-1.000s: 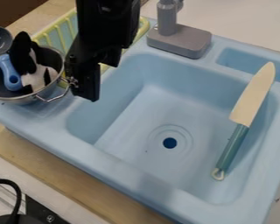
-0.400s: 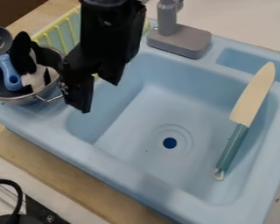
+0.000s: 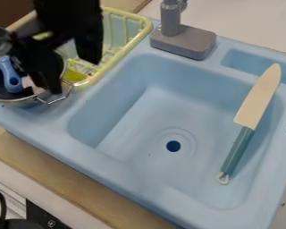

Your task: Moved the black and white object into the upper left side of the sink

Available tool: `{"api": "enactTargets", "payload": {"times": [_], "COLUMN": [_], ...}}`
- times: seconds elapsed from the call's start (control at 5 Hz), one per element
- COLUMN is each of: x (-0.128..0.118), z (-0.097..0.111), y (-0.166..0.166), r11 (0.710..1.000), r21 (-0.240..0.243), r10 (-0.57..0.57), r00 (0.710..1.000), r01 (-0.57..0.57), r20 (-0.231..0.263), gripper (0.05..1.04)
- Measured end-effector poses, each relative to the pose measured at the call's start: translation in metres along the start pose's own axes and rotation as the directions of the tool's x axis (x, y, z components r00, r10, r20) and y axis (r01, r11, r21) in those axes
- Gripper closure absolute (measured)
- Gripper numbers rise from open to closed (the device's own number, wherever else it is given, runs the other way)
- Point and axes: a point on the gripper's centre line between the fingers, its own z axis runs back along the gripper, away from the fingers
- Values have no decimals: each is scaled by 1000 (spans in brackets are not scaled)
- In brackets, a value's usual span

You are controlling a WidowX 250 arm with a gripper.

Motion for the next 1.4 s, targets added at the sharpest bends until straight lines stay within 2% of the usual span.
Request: {"api": "enactTargets", "payload": {"times": [0.2,0.4,0.6,1.0,1.4], "x": [-16,-33,-50,-76,-88], "z": [11,8,4,10,2], "y": [-4,-2,5,5,3], "r11": [999,992,979,985,990], "r21": [-22,-61,-172,-151,-121], "r10": [-51,-124,-151,-122,-100], "r00": [995,976,961,953,954], "r01": [49,115,112,83,69], "r20": [-88,-180,-230,-276,-282], "gripper": [87,87,87,87,87]}}
